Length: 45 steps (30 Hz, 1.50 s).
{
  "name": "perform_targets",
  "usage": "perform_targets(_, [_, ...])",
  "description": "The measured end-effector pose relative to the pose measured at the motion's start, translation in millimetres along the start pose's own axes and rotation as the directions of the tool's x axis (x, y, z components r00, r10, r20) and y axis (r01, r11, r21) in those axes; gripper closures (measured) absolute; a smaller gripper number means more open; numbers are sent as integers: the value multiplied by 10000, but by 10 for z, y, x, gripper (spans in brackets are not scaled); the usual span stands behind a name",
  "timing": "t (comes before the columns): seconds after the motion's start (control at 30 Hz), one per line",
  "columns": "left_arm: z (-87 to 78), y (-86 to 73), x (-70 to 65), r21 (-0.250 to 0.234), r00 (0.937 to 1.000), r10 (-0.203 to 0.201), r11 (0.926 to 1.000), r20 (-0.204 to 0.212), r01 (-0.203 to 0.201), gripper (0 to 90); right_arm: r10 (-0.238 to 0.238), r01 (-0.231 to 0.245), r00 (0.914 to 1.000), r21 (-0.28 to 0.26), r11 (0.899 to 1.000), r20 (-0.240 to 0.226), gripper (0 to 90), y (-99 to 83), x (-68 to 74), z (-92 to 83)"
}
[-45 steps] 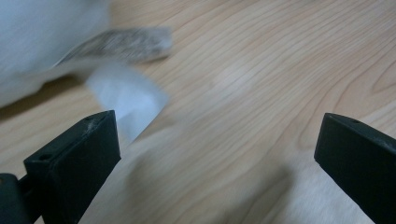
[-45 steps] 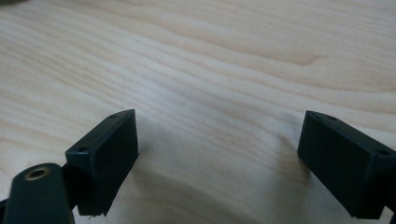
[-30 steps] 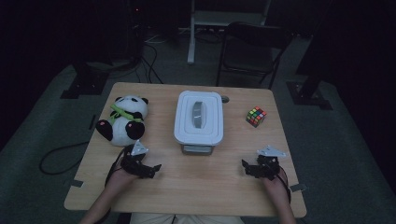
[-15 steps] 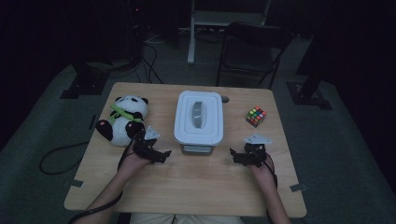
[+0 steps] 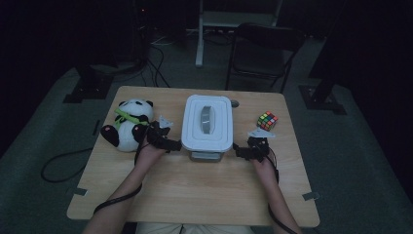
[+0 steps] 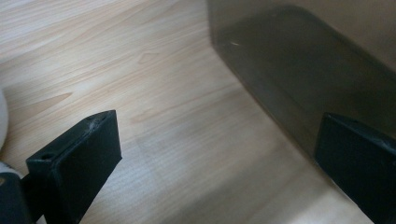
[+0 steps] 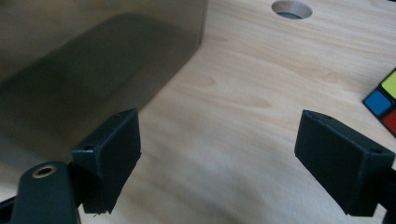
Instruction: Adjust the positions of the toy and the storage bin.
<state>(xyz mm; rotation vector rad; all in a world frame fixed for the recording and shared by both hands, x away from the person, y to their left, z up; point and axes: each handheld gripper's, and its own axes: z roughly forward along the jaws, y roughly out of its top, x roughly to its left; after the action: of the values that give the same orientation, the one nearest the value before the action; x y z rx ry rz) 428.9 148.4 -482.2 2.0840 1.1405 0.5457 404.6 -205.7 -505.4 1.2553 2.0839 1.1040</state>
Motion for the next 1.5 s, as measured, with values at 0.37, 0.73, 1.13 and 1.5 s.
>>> perform_targets(0.37, [52,167,0,-68,9968,-456,9990,-650,452,15,224,-203,9973,-298,9993,703,141,148,-24,132])
perform_targets(0.73, [96,289,-36,-17,9973,-335,9994,-652,335,15,-266,254,9995,-726,9970,-155,217,258,-15,156])
perform_targets(1.13, [128,248,-93,144,9990,-173,9997,-401,179,49,-109,20,9959,-980,9952,-897,254,210,-12,16])
perform_targets(1.5, [80,226,-199,346,9994,353,9988,69,-356,50,-233,110,9901,-890,9960,-1385,262,77,-18,-146])
